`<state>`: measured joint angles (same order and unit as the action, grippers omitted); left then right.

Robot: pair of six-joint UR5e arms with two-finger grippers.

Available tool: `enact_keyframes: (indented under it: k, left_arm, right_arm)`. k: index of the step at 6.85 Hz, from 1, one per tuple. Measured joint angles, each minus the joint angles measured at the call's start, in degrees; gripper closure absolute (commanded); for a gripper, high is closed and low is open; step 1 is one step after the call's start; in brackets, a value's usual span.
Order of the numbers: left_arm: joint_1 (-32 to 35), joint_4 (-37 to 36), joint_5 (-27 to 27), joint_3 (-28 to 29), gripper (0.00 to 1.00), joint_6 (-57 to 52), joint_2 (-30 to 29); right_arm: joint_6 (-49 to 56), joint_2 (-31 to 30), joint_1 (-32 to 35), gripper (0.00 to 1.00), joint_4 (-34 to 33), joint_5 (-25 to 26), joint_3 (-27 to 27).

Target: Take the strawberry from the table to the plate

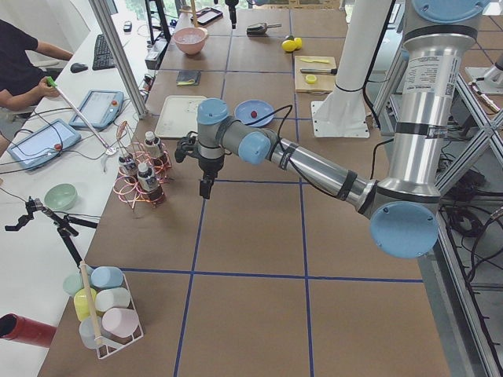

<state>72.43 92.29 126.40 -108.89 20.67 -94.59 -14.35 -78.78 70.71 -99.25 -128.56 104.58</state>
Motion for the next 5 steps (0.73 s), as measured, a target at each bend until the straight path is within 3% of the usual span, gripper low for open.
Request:
enact_keyframes:
  k: [3,5]
  left_arm:
    - [7.42,-0.17,4.35,6.02,0.0,-14.27,2.32]
    - [9.39,0.34,5.46,8.54,0.0,-18.58,5.21]
  right_arm:
    - [18.26,-7.2,15.42,0.0,0.29,-14.28,-9.44]
    - [21.29,-8.83,20.99,0.0,2.92,-15.88,-15.36]
